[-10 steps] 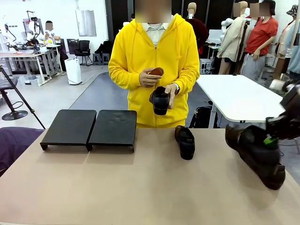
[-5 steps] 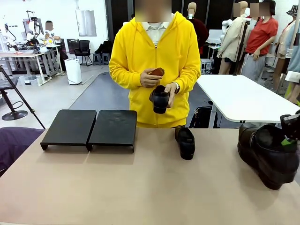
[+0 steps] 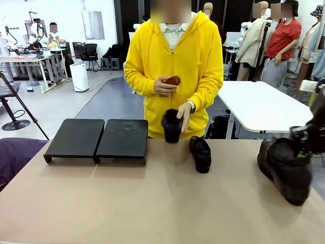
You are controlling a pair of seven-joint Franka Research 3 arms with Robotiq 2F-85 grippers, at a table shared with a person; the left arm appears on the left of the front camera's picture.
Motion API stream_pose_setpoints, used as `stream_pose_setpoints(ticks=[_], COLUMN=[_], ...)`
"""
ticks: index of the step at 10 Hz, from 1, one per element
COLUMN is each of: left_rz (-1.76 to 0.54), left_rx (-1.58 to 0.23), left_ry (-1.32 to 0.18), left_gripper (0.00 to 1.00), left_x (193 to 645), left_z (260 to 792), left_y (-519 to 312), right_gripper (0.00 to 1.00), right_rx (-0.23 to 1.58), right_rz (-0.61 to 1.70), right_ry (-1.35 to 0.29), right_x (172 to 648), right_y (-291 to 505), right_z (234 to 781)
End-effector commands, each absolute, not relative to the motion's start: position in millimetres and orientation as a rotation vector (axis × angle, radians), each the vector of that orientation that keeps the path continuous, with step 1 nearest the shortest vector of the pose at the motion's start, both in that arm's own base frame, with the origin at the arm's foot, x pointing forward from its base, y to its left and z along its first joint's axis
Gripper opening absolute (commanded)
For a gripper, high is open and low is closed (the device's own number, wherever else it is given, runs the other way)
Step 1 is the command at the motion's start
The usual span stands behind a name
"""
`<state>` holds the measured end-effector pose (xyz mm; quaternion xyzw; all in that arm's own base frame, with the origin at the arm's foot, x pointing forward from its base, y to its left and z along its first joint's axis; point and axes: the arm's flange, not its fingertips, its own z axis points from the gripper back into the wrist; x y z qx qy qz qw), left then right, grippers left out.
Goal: Organize the shoes by placing them on the stand.
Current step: Pick up one Shoe and place it in the middle of the table.
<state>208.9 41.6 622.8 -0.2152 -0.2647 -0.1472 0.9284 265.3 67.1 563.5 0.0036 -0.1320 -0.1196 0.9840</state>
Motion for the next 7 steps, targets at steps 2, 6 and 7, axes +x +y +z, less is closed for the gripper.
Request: stream_pose_setpoints(ticks=[2, 6, 7], left_rz=[-0.313, -0.313, -0.313], left_rx=[-0.457, -0.457, -0.457], left_ry=[-0.543, -0.543, -0.543], left_gripper=[1.0, 1.0, 1.0], left_x=[207.8, 207.8, 207.8], left_z=[623.4, 623.4, 623.4], left_y=[42.3, 42.3, 42.3], right_gripper=[0.0, 0.0, 0.0], right_rx=[-0.071, 0.093, 0.134], right_rz=[-0.272, -0.263, -0.217], right_ry=[-0.266, -0.21, -0.216], right_x=[311.1, 269.6, 257.5], right_y=[139.5, 15.8, -3.3], right_z=[576.4, 590.0, 589.4])
